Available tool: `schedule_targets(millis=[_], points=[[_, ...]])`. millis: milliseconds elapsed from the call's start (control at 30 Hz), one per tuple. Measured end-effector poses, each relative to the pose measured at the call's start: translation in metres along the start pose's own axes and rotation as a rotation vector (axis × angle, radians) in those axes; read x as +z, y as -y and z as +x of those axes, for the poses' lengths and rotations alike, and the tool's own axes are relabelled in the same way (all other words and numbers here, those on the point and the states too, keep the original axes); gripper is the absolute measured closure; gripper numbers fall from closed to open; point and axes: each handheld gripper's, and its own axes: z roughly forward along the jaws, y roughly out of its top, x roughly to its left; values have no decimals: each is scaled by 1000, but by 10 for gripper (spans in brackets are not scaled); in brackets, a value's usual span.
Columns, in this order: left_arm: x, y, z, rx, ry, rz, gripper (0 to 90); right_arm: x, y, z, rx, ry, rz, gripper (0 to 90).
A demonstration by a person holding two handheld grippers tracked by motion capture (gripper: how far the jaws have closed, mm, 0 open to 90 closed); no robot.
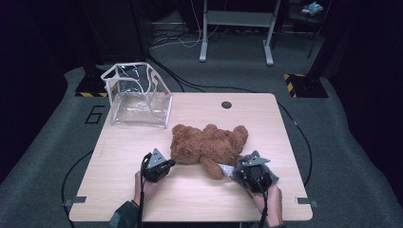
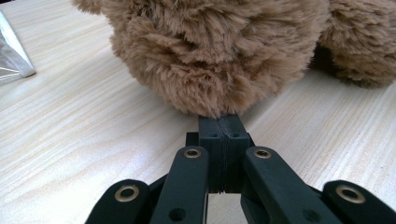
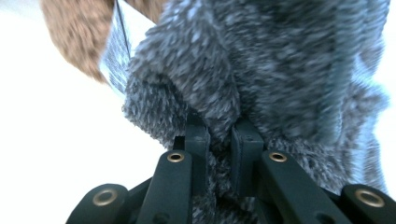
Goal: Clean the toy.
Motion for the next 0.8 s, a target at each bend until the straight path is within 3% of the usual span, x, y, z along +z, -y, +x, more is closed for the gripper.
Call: schedule_targets(millis=[100,200,367,533,800], points=[[0,0,-1,0,2,2,898,-4,-13,1,8,12,-70,799],[0,0,0,1,-2,-1,898,5,-26,5,17,15,-98,798],[0,0,0,-9,-2,-1,898,29,-22,11,8,12,-44,801],[0,0,0,-14,-4,-5,898,24,-7,14,-28,24,-26,803],[0,0,0,-11,-1,-4,898,19,5,15,-79,0,68,804]])
